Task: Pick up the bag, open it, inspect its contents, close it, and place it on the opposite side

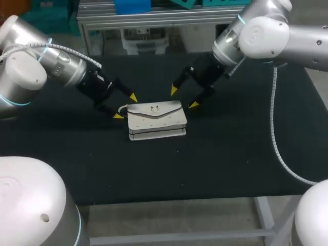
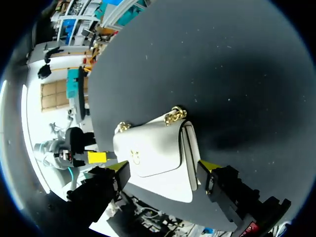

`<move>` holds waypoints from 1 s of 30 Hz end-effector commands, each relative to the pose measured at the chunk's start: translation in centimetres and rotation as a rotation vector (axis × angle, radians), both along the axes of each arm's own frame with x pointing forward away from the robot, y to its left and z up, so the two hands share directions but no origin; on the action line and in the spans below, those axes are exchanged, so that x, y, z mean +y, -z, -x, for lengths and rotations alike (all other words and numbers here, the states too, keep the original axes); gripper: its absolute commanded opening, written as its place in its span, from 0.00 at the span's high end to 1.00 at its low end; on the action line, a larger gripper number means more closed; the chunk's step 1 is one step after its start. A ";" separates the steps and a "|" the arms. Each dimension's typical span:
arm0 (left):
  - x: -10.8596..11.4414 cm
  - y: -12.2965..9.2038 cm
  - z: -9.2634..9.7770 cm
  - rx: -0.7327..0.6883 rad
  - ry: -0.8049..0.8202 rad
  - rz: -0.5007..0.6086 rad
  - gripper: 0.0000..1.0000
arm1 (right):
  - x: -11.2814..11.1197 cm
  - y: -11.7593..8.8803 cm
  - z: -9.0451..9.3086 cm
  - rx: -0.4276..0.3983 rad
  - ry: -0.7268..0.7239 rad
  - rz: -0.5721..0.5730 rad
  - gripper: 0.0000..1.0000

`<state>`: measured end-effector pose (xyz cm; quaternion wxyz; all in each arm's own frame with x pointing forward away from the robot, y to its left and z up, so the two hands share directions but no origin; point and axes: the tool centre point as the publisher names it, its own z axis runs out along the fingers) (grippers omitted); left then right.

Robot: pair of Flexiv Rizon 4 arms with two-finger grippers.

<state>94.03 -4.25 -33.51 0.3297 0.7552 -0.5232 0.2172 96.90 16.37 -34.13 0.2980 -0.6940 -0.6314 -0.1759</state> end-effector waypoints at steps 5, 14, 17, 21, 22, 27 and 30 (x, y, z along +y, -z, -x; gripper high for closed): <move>-0.2 0.8 -0.5 0.014 0.005 0.009 0.18 | 0.4 2.5 -0.4 0.031 0.007 -0.061 0.28; -0.4 1.6 -1.1 0.041 0.012 0.031 0.24 | 1.0 3.2 -1.0 0.033 0.009 -0.077 0.51; -0.4 1.7 -1.4 0.055 0.005 0.043 0.28 | 1.2 3.5 -1.1 0.037 0.009 -0.087 0.55; -0.5 2.1 -1.6 0.070 0.003 0.043 0.33 | 1.6 3.9 -1.0 0.043 0.004 -0.092 0.56; -0.5 2.2 -1.6 0.076 0.001 0.044 0.38 | 1.7 4.1 -1.0 0.044 0.003 -0.092 0.56; -0.6 2.8 -1.6 0.093 0.004 0.046 0.69 | 1.9 4.6 -0.7 0.047 0.006 -0.095 0.69; -0.7 3.2 -1.5 0.104 0.007 0.054 0.78 | 2.1 4.9 -0.5 0.044 0.007 -0.098 0.91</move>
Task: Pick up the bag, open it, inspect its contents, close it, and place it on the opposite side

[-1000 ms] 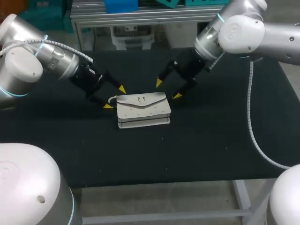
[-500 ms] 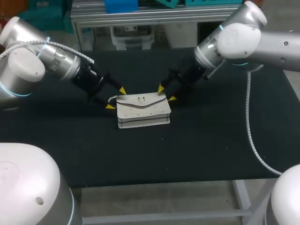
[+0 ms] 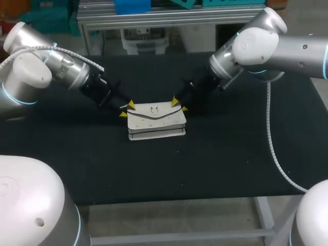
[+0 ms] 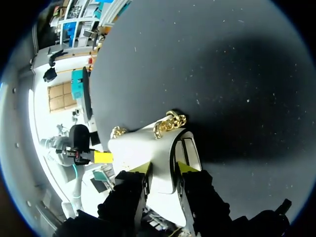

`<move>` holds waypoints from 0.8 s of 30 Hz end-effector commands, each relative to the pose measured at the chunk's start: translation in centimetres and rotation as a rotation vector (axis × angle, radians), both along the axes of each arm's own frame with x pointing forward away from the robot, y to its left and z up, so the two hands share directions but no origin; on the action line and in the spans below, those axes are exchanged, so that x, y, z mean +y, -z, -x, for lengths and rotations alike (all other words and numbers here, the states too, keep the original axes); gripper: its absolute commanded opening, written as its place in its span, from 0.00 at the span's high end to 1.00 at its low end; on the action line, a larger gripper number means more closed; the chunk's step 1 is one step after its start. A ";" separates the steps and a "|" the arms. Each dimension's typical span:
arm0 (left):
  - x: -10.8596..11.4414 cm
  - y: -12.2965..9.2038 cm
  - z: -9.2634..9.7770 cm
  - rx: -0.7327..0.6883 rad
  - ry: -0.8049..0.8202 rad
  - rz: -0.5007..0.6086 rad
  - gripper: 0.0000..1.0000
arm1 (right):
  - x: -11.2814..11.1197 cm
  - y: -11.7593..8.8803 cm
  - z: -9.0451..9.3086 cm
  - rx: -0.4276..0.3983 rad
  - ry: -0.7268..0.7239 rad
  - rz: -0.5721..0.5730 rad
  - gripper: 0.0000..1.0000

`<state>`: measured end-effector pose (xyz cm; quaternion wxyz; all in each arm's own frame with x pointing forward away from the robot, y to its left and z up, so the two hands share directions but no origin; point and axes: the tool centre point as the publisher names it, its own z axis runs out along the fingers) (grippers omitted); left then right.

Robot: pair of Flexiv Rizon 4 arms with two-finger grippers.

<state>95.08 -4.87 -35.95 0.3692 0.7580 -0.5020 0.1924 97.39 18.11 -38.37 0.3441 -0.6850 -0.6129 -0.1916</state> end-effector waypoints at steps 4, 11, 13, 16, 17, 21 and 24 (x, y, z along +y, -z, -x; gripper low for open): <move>-0.1 1.2 -0.3 0.023 0.006 0.024 1.00 | 0.5 1.0 0.2 -0.025 0.013 -0.005 1.00; 0.2 1.5 -0.4 0.016 -0.003 0.008 0.15 | 0.2 0.9 0.8 -0.104 0.041 0.000 0.75; 0.3 1.5 -0.4 0.012 -0.006 0.010 0.12 | 0.1 0.9 0.9 -0.110 0.048 -0.001 0.57; 0.5 1.4 -0.3 0.007 -0.012 0.022 0.33 | 0.1 0.7 1.2 -0.127 0.064 0.000 0.56; 0.5 1.3 -0.3 0.006 -0.011 0.026 0.40 | 0.1 0.5 1.2 -0.132 0.066 0.003 0.56; 0.5 1.1 -0.1 0.002 -0.008 0.031 0.65 | 0.0 0.1 1.3 -0.141 0.076 0.002 0.60; 0.3 1.1 0.0 0.000 -0.003 0.029 0.70 | 0.0 -0.3 1.2 -0.146 0.080 0.001 0.64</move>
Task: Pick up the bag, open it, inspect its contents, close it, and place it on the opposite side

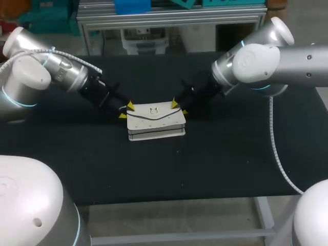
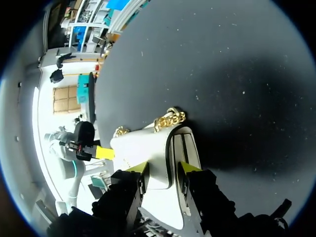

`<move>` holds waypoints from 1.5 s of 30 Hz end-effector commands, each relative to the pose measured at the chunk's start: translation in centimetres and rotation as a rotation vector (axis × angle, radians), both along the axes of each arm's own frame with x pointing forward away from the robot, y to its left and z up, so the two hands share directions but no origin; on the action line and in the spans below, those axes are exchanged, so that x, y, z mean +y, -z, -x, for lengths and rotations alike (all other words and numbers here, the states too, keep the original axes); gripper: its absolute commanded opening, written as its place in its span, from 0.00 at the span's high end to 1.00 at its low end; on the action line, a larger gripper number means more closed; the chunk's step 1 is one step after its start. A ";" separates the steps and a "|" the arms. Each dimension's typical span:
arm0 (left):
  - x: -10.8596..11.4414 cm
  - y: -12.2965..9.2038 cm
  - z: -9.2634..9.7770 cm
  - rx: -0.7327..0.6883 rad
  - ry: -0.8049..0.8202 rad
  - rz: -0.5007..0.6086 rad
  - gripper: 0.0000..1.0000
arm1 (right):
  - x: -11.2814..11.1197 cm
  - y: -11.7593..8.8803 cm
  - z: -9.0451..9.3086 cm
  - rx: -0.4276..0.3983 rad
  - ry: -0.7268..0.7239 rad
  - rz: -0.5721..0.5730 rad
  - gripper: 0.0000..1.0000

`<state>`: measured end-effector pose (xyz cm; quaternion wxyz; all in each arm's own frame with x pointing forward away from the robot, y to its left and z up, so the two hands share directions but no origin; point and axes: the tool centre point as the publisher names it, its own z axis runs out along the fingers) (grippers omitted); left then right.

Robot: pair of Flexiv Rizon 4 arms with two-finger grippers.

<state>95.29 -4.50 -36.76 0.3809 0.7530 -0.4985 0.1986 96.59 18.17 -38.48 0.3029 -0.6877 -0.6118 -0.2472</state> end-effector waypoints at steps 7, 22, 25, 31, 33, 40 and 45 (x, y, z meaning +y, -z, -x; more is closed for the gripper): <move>-0.2 0.3 0.5 -0.009 0.007 0.008 0.22 | 0.2 -0.6 0.8 -0.044 0.022 0.019 0.25; -0.9 0.6 0.2 -0.006 0.021 0.039 1.00 | 0.6 -0.3 1.2 -0.081 0.024 0.015 1.00; -0.9 0.6 0.3 -0.007 0.019 0.036 1.00 | 0.5 -0.3 1.3 -0.085 0.029 0.007 1.00; -0.1 -0.1 1.0 -0.033 -0.001 0.040 0.00 | -0.5 -0.4 1.5 -0.093 0.044 0.005 0.22; 0.0 -0.4 1.2 -0.040 -0.005 0.045 0.08 | -0.8 -0.4 1.4 -0.097 0.050 0.008 0.16; -0.3 -0.6 1.6 -0.099 0.017 0.066 0.56 | -0.9 -1.0 0.5 -0.121 0.059 0.006 0.53; -0.9 -0.1 1.8 -0.139 0.051 0.101 0.54 | -0.3 -1.0 0.2 -0.131 0.051 -0.002 0.57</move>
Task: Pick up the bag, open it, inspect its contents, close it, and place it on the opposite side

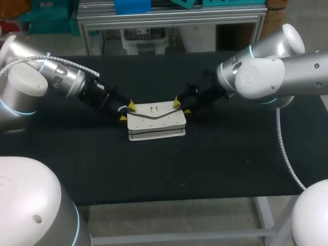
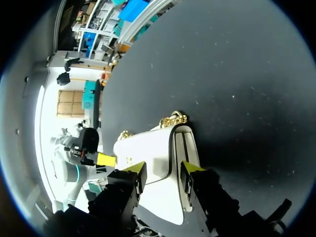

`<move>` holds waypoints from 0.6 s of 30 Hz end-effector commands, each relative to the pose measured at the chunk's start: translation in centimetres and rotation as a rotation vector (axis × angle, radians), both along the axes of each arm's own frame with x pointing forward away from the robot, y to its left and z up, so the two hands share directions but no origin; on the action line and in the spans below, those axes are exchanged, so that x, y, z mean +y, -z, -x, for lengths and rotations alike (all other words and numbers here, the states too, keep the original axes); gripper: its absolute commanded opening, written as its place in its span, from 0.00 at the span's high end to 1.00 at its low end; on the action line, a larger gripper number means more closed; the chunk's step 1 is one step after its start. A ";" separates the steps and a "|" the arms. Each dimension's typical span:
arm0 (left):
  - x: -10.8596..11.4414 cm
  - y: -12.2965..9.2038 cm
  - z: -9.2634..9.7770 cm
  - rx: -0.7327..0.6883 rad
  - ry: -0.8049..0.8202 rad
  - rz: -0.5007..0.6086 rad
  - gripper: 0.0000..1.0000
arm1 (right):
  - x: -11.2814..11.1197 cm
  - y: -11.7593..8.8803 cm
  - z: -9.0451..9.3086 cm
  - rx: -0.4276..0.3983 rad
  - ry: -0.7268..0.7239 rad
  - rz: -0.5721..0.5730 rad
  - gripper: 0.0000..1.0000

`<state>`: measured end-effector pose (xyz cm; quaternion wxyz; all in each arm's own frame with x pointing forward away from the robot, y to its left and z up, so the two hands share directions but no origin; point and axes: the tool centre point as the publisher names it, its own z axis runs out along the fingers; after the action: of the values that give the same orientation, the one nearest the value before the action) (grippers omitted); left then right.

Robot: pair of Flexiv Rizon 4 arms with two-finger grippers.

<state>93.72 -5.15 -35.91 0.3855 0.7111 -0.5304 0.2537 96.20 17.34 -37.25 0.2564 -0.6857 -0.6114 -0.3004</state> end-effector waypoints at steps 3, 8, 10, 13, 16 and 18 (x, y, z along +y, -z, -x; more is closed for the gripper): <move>-0.6 0.8 0.5 -0.038 0.009 0.021 0.40 | 0.8 0.6 -0.3 0.000 -0.007 -0.006 0.57; -1.3 0.8 0.6 -0.048 0.003 0.010 0.56 | 1.0 1.1 -0.3 -0.001 -0.012 -0.013 0.56; -1.4 0.8 0.6 -0.047 -0.003 0.008 0.85 | 1.1 1.4 -0.5 -0.003 -0.015 -0.015 0.57; -1.6 0.8 0.5 -0.053 -0.016 0.009 1.00 | 1.5 1.6 -0.6 -0.012 -0.036 -0.015 1.00; -1.6 0.8 0.2 -0.068 -0.035 0.002 1.00 | 1.7 1.3 -0.4 -0.042 -0.051 -0.015 1.00; -1.6 0.7 0.0 -0.079 -0.041 0.001 1.00 | 1.8 1.0 -0.3 -0.060 -0.056 -0.013 1.00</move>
<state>93.82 -5.83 -36.54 0.3648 0.7093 -0.5330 0.2823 96.70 18.16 -38.35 0.2520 -0.6589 -0.6342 -0.3164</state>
